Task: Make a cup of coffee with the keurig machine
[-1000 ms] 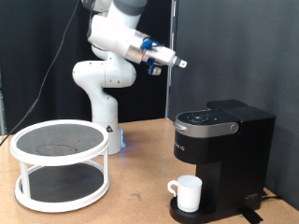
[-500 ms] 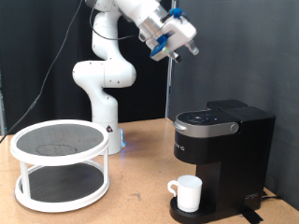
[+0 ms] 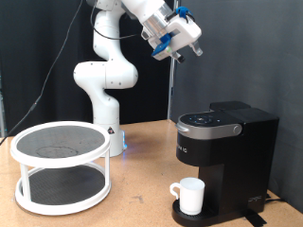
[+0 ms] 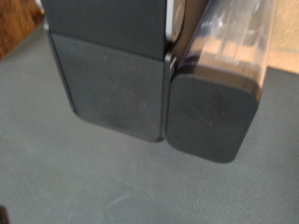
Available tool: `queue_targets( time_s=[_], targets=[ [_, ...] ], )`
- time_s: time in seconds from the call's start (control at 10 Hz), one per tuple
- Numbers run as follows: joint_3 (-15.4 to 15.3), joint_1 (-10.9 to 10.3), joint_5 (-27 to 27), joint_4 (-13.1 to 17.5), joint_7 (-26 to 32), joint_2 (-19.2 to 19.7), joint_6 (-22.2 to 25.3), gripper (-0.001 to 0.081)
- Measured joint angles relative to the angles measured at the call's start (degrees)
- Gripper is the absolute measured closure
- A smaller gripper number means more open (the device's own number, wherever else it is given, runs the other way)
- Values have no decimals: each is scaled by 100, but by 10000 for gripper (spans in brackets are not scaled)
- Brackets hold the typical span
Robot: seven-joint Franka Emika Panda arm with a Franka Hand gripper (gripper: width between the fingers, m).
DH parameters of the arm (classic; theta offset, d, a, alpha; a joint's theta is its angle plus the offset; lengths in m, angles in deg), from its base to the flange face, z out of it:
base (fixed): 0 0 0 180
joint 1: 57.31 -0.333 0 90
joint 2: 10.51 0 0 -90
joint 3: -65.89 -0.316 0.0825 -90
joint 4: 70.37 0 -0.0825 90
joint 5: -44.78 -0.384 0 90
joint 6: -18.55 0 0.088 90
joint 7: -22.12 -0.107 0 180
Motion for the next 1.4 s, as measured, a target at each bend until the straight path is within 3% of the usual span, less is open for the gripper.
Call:
queue_targets(
  time_s=[0.2, 0.5, 0.8, 1.0, 1.3, 1.4],
  targets=[
    [-4, 129, 652, 445, -385, 222, 280, 72],
    [-108, 276, 1903, 1354, -719, 923, 1045, 72],
    [-117, 294, 2102, 2028, -851, 1748, 1354, 72],
    [-126, 292, 2144, 2005, -803, 1723, 1297, 72],
    [-344, 291, 2727, 2212, -993, 1882, 1297, 72],
    [-437, 292, 2846, 2275, -1173, 1977, 1071, 72]
  ],
)
